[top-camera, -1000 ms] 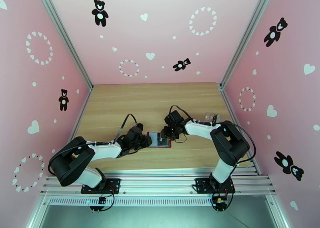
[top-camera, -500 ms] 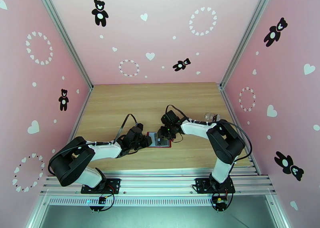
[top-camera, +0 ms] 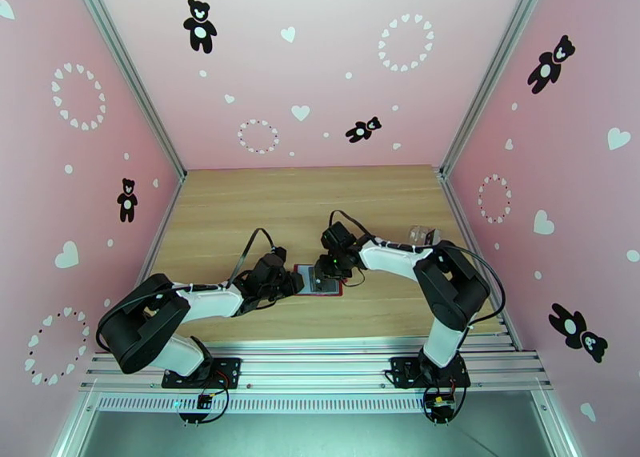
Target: Put the credit cards into the card holder
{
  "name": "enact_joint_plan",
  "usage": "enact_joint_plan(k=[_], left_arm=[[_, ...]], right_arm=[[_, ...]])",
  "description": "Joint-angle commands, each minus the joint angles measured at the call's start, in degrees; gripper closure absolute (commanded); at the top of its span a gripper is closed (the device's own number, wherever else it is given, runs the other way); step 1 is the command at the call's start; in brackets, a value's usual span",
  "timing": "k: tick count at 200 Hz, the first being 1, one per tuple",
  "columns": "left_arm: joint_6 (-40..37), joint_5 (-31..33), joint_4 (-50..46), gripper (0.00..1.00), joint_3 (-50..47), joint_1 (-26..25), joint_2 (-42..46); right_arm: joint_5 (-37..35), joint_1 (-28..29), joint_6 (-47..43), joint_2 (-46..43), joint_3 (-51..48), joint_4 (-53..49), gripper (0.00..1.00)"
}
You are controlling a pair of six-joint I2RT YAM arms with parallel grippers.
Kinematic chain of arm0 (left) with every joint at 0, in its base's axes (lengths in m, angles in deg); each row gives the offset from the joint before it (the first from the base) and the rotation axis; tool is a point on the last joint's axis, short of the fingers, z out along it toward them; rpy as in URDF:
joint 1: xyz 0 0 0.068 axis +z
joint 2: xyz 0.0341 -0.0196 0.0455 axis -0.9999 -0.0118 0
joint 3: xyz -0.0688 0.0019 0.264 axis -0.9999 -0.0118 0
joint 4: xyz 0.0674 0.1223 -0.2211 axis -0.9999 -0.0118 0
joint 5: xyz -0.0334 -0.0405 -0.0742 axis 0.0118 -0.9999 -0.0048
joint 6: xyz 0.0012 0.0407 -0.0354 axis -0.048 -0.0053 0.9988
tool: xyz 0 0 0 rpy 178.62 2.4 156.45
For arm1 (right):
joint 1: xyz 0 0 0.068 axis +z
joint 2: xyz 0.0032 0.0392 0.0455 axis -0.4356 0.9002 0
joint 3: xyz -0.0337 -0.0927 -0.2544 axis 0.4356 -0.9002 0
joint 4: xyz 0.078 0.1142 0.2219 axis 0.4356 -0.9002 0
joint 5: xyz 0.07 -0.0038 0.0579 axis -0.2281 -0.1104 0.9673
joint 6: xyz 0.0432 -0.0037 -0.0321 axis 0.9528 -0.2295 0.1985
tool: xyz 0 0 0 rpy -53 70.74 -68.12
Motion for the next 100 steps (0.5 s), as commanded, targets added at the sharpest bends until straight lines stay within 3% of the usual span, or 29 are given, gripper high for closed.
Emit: enact_joint_plan(k=[1,100], left_arm=[[-0.66,-0.30,-3.19,0.69,0.13,-0.32,0.04],[-0.51,-0.33,-2.40,0.69,0.12,-0.66,-0.74]], right_arm=[[-2.12,0.71,-0.09,-0.12,-0.54,-4.49,0.63],[-0.76,4.20,5.02,0.56,-1.52,-0.19,0.63]])
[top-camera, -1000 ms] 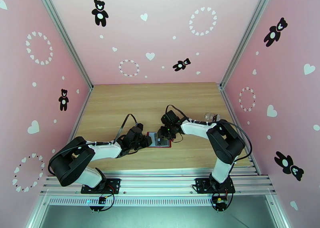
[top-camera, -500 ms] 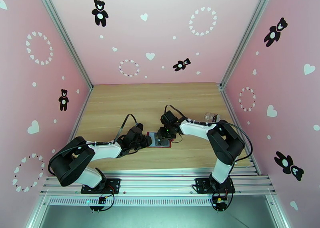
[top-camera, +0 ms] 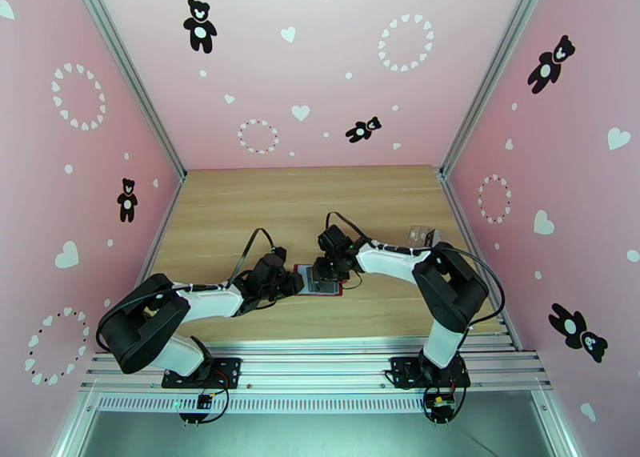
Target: Put the credit cards into the card holder
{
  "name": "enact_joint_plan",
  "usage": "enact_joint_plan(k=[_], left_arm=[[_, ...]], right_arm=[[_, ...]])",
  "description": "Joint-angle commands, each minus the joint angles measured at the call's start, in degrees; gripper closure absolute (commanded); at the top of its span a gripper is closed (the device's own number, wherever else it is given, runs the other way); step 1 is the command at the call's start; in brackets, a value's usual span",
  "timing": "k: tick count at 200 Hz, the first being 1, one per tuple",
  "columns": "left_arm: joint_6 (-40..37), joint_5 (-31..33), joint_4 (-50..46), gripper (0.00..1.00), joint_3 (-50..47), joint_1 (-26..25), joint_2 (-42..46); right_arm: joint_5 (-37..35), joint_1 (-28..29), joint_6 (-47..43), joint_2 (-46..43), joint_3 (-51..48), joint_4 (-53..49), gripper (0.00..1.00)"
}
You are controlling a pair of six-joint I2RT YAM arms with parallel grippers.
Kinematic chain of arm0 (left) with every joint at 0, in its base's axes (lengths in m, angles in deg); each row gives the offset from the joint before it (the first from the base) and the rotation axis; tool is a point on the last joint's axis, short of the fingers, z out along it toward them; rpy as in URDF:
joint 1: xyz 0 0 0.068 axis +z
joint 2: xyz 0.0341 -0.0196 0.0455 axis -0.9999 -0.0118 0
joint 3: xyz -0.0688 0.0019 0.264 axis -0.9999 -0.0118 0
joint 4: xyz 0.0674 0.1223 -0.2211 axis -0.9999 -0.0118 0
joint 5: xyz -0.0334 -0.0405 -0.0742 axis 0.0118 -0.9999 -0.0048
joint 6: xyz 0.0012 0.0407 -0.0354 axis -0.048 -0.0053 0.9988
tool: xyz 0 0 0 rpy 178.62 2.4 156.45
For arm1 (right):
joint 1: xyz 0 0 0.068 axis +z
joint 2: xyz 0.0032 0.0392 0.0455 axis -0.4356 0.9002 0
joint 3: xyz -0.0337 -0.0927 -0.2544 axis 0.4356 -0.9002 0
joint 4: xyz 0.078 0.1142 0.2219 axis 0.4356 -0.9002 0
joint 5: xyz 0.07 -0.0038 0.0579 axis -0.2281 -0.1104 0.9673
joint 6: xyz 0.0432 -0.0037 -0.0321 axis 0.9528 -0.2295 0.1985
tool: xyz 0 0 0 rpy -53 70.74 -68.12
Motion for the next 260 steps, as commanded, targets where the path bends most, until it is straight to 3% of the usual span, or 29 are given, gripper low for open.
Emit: enact_joint_plan(k=[1,152,260], left_arm=[[-0.48,-0.39,-2.42,0.69,0.08,-0.58,-0.70],[-0.15,-0.19,-2.11,0.69,0.48,-1.37,-0.68],[-0.89,1.58,-7.00,0.69,0.04,-1.37,6.04]], right_arm=[[1.16,1.58,2.94,0.58,-1.48,-0.92,0.63],[5.52,4.04,8.13,1.53,-1.06,5.21,0.64],[-4.63,3.99,1.84,-3.06,1.75,-5.62,0.64]])
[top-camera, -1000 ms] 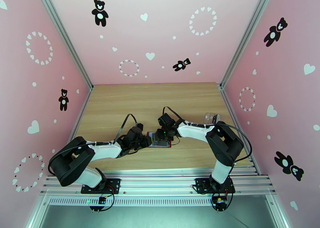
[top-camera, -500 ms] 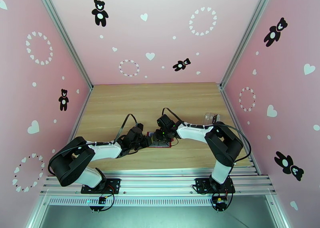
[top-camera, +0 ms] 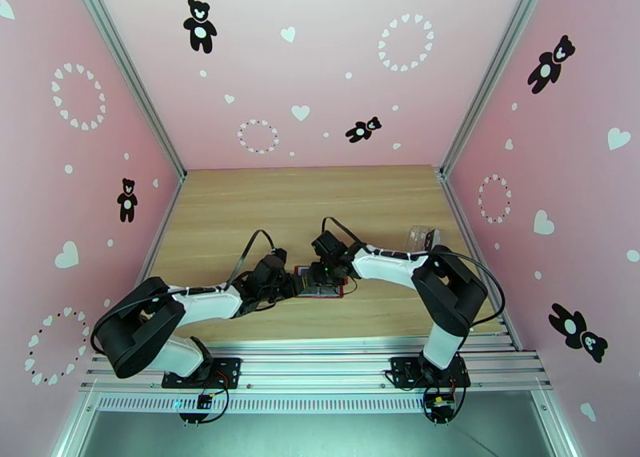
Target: Put the credit cards into the card holder
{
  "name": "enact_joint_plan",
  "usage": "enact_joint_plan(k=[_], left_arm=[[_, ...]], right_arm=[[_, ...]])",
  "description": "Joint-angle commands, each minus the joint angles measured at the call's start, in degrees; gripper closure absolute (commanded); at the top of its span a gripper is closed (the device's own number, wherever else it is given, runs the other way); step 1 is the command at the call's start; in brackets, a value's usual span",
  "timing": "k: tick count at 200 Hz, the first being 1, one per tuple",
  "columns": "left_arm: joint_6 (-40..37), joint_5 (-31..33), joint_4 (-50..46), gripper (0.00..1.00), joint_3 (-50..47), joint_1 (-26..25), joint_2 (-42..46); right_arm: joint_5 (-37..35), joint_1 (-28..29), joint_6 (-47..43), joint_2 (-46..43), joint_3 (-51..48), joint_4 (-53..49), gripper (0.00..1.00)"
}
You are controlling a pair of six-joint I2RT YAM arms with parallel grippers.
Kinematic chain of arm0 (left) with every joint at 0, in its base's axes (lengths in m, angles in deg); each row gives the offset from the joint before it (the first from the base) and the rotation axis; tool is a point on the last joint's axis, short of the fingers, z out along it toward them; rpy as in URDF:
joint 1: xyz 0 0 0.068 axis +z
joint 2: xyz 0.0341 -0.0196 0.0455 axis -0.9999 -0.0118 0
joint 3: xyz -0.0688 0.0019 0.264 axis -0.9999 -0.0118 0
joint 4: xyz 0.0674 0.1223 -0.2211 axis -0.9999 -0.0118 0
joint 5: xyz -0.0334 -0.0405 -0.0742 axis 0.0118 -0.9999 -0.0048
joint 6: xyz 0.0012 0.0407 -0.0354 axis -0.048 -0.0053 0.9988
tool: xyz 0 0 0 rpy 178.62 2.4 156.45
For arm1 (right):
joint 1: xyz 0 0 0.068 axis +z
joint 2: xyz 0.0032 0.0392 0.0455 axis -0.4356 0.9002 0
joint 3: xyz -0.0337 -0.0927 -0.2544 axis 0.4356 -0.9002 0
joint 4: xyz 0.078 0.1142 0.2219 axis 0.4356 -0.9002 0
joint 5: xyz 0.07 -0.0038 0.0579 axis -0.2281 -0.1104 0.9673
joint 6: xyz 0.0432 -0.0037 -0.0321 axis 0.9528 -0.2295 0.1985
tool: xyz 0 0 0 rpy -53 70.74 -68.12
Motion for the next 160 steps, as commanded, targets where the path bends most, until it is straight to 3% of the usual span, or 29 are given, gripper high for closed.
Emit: enact_joint_plan(k=[1,75,160], left_arm=[[-0.89,0.91,-3.28,0.69,0.04,-0.39,2.99],[-1.05,1.12,-4.02,0.69,0.29,-0.39,3.30],[-0.82,0.72,-2.89,0.69,-0.13,-0.39,2.40]], right_arm=[[-2.80,0.30,-1.98,-2.07,1.66,-4.37,0.64],[-0.21,0.36,-3.02,1.02,4.61,-3.91,0.80],[-2.29,0.28,-3.50,3.78,4.98,-4.69,0.82]])
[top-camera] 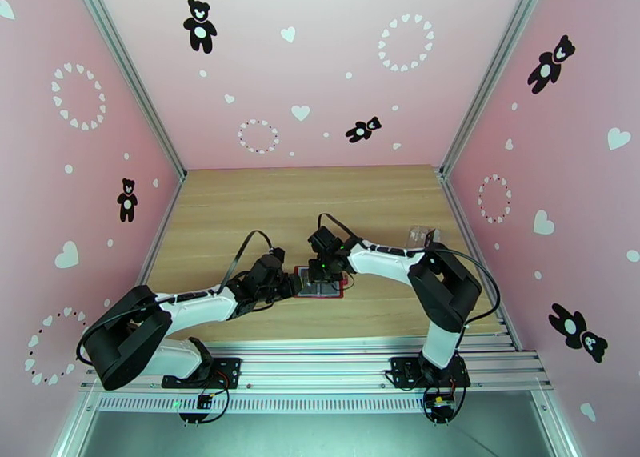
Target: Put the credit cards into the card holder
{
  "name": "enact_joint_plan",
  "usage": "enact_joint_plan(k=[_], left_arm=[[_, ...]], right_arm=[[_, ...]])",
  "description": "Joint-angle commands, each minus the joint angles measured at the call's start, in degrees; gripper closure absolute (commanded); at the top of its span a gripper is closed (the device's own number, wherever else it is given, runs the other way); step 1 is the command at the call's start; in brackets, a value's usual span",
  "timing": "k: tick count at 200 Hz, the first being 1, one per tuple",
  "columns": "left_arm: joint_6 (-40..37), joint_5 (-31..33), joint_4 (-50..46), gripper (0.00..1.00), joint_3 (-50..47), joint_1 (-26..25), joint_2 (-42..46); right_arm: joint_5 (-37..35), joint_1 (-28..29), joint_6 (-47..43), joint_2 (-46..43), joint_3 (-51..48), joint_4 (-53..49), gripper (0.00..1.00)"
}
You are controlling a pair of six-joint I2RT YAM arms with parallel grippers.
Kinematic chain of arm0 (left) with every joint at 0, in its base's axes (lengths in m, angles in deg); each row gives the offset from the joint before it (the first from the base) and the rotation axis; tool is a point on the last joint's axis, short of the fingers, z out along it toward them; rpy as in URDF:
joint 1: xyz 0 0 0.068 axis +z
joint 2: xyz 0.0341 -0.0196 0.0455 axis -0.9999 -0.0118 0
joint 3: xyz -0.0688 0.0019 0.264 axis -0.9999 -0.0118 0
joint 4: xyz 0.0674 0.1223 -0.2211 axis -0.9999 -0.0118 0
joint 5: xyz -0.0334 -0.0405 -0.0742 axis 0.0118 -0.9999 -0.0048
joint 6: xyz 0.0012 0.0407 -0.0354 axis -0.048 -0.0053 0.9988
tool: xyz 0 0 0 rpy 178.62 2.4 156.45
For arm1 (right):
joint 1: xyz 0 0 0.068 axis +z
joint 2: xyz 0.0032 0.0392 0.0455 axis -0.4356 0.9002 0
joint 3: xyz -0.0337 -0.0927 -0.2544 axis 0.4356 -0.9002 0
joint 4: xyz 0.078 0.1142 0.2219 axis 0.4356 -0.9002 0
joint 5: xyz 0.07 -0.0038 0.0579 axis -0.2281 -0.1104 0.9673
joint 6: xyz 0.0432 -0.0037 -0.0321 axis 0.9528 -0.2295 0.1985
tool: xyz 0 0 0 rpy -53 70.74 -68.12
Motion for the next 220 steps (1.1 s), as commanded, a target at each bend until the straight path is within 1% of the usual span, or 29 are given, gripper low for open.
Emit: enact_joint_plan(k=[1,133,220], left_arm=[[-0.66,0.55,0.03,0.69,-0.13,-0.39,-0.83],[-0.60,0.51,0.03,0.68,-0.14,-0.45,-0.25],[-0.78,0.55,-0.23,0.68,0.42,-0.47,-0.35]], right_arm=[[-1.31,0.28,-0.53,0.96,0.61,-1.69,0.82],[-2.68,0.29,-1.32,3.55,-0.14,-2.07,0.82],[-5.27,0.28,-2.11,2.72,-0.34,-3.83,0.82]])
